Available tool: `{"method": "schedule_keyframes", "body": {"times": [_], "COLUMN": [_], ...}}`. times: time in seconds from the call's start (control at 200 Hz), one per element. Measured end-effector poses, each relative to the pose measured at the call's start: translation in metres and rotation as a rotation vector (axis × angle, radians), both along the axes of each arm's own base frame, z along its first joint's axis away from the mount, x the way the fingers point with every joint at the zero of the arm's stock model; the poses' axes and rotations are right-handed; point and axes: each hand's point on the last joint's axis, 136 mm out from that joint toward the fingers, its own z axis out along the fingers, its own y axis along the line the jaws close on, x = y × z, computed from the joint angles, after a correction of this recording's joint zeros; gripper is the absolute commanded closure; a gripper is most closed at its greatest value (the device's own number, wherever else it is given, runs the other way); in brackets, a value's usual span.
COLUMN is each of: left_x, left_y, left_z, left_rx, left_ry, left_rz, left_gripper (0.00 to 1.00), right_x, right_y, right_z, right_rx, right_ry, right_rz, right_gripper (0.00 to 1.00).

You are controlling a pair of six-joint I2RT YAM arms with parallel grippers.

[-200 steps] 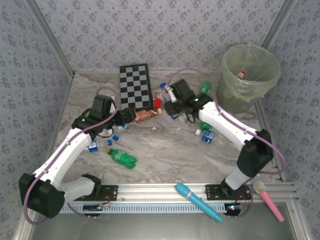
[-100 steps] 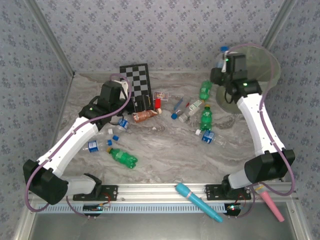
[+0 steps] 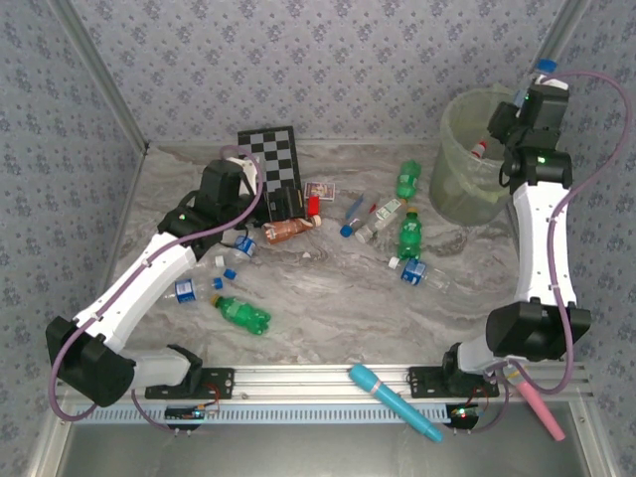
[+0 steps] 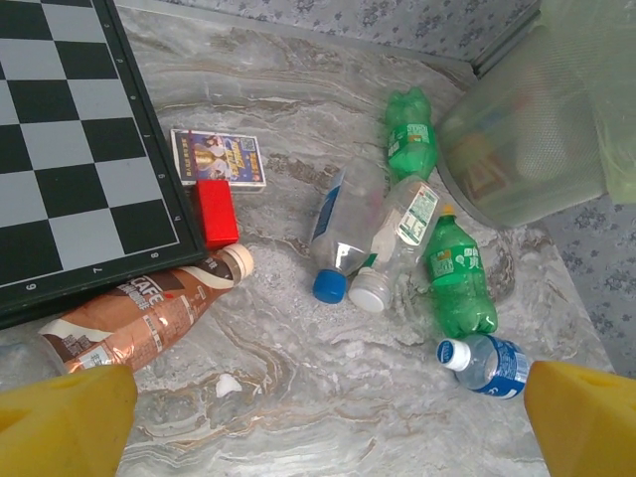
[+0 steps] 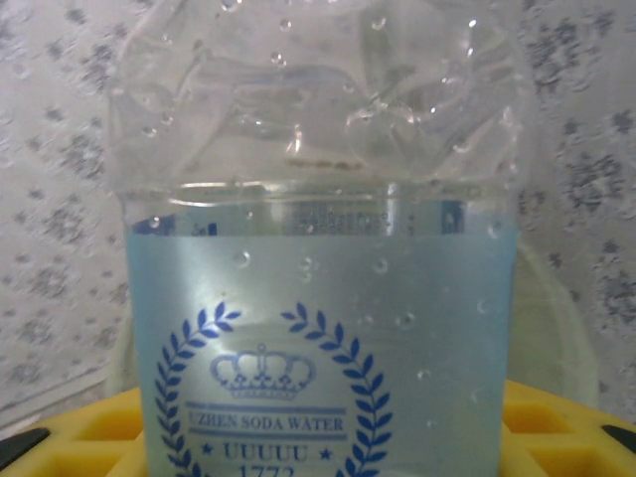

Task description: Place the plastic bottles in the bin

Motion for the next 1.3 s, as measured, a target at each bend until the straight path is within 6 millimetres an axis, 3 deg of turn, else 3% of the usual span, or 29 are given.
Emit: {"method": "schedule_keyframes", "body": {"times": [0.14,0.3,0.4,0.455,0.645,1.019,1.169,1.299], "left_x": [0.0,-0.002,-0.004,-0.005,-0.004,-0.003,-0.002,-0.004], "left_y": [0.001,0.002,0.003,0.003,0.005,0.007,0.011,0.022], "left_z": [0.001,0.006,0.01,0.011,0.012,0.012,0.008,-0.007], "left_rx": [-0.001,-0.007,-0.013,-0.014,-0.011,-0.005,0.013,0.053], "left_ry": [-0.003,-0.013,-0.023,-0.027,-0.031,-0.033,-0.027,0.0], "left_rz": [0.001,0.001,0.002,0.002,0.011,0.021,0.042,0.089], "left_gripper": [0.0,0.0,0.0,0.0,0.0,0.0,0.0,0.0], "right_x": [0.01,0.023,0.03,0.034,0.037,0.033,0.026,0.021], "right_y": [-0.026,-0.041,-0.046,-0.051,-0.055,-0.022,0.002,0.038], "right_z": [-0.012,-0.031,-0.044,-0.049,-0.049,-0.025,-0.018,-0.021], "right_rx": [-0.002,-0.011,-0.022,-0.028,-0.053,-0.11,-0.12,-0.128], "right_ry": [0.009,0.043,0.077,0.091,0.1,0.069,0.052,0.056], "right_rz": [-0.057,-0.088,-0.089,-0.097,-0.101,-0.032,0.015,0.091], "right_gripper": [0.46,0.44,0.27,0.0,0.0,0.0,0.0,0.0]}}
